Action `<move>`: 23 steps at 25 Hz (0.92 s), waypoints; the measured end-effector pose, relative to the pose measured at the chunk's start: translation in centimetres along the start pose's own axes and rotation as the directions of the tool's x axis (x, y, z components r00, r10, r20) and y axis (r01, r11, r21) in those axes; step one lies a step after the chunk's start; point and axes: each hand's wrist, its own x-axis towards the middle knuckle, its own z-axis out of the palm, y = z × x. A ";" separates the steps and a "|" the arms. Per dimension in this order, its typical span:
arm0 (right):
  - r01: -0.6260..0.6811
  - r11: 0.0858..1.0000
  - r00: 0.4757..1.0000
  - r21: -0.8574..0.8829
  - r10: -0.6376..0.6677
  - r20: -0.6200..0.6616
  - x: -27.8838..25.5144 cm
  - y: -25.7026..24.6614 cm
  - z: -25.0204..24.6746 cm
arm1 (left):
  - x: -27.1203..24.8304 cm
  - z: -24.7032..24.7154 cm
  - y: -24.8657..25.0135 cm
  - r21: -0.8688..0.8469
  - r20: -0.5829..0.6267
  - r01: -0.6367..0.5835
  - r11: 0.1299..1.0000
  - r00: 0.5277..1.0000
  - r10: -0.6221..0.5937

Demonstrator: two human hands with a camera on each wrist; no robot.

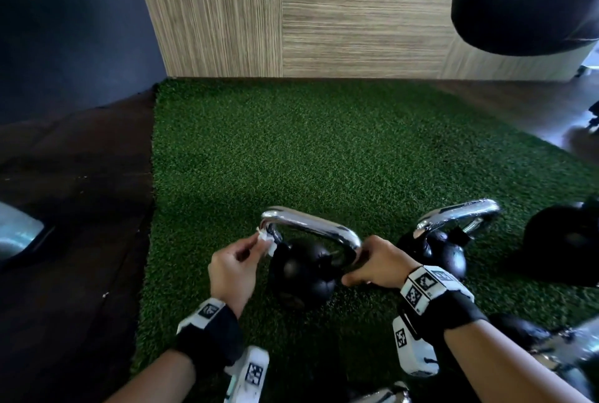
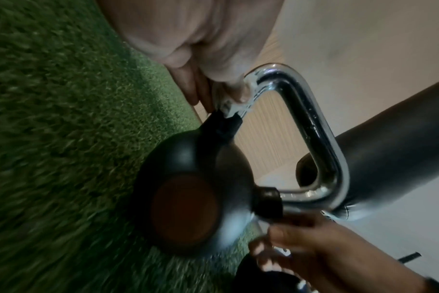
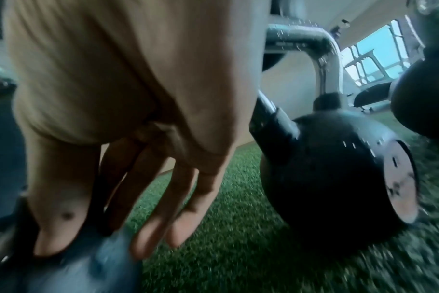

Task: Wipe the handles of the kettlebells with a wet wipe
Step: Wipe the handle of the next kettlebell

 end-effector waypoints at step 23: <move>-0.106 0.982 0.994 0.154 0.103 0.028 4.9 -3.9 4.4 | 6.7 4.5 5.5 -0.133 0.319 0.099 0.986 0.946 -0.052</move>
